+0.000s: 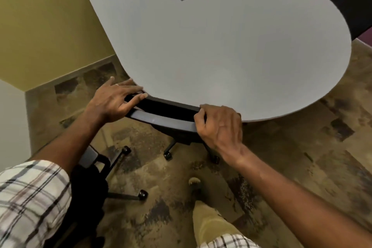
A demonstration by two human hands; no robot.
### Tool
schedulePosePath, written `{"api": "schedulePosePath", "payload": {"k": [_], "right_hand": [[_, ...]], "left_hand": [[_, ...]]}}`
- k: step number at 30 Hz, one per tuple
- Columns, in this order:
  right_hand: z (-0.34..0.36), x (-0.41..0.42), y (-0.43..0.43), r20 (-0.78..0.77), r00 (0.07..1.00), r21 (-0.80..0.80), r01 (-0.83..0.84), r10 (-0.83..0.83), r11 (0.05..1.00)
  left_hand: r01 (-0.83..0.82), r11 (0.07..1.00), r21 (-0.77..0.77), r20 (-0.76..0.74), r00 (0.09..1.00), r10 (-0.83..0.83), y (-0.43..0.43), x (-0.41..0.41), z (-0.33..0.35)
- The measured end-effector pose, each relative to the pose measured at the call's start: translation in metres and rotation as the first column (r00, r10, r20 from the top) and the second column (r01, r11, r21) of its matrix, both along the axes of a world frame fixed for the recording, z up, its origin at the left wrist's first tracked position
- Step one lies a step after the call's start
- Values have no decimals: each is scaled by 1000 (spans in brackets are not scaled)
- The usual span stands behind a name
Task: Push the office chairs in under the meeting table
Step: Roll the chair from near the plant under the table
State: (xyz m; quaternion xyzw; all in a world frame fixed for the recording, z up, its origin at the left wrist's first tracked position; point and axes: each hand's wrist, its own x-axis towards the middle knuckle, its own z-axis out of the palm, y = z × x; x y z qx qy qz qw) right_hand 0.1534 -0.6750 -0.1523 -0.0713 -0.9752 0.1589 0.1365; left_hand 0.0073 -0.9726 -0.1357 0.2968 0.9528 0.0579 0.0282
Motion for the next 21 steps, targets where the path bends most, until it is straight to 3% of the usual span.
{"api": "schedulePosePath", "payload": {"k": [11,21], "right_hand": [[-6,-22,-75,-51,999,25,13,-12,1000],[7,-18,-39,31,996,39,82,-84,996]], "left_hand": [[106,992,-67,62,993,-102,-52,-74,-1],[67,997,-32,74,995,-64,-29,-47,-4]]}}
